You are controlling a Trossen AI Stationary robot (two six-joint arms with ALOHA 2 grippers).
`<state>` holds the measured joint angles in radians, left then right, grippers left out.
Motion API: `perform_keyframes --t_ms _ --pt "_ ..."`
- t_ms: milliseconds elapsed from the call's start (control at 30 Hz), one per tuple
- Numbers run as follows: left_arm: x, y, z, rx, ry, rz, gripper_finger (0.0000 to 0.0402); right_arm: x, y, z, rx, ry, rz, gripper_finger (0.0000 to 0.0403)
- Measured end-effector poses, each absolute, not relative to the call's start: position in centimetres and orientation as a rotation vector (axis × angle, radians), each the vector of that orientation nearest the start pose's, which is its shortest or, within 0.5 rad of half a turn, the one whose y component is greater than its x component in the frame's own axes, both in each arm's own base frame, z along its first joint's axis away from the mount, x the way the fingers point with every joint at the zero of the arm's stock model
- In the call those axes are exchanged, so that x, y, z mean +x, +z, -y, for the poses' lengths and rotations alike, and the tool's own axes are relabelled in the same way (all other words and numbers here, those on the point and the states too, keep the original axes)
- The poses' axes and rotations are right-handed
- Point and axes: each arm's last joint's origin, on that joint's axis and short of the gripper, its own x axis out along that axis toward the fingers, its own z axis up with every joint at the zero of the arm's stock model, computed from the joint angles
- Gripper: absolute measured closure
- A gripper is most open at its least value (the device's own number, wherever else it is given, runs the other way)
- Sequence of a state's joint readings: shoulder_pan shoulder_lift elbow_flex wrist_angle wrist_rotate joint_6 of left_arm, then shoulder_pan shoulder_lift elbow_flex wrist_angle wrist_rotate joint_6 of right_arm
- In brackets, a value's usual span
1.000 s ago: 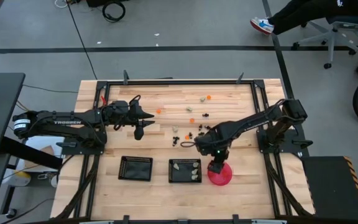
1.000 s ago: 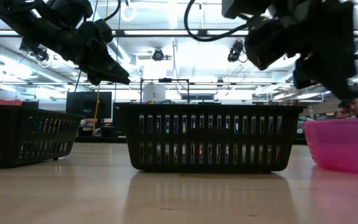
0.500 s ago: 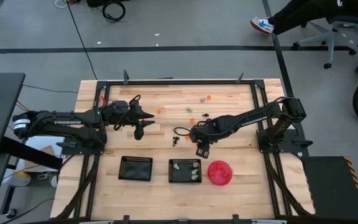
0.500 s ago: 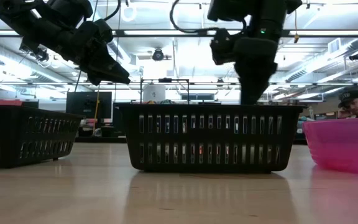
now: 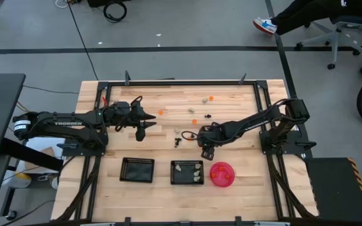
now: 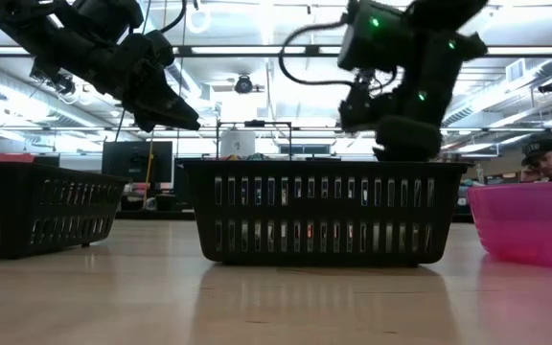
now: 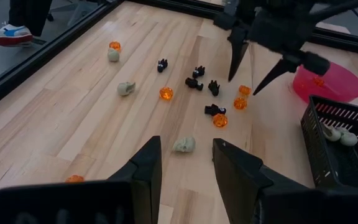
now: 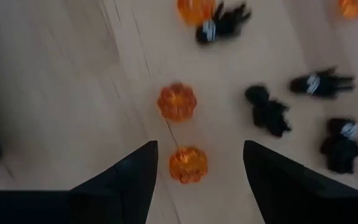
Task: Sort Halloween decoration
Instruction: Put the orange pumpkin toy into the pink bowl
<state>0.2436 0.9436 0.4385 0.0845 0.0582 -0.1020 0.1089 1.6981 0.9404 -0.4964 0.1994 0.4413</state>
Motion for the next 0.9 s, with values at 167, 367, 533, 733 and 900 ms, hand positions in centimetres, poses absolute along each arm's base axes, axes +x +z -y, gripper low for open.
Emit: perform_keyframes --t_ms 167,367,533,733,900 --pt "19.1 21.2 -4.6 -0.164 0.204 -0.407 0.0285 29.3 13.4 -2.6 0.208 -0.341 -1.176 0.0165" --pt "19.1 21.2 -4.6 -0.164 0.204 -0.407 0.0285 28.9 12.6 -2.6 0.219 -0.334 -1.137 0.019" --pt "19.1 21.2 -4.6 -0.164 0.204 -0.407 0.0285 28.9 12.6 -2.6 0.222 -0.329 -1.14 0.0241" --pt "19.1 21.2 -4.6 -0.164 0.204 -0.407 0.0285 28.9 12.7 -2.6 0.221 -0.321 -1.138 0.0287" --pt "19.1 21.2 -4.6 -0.164 0.204 -0.407 0.0285 29.0 13.8 -2.6 0.216 -0.319 -1.184 0.0293"
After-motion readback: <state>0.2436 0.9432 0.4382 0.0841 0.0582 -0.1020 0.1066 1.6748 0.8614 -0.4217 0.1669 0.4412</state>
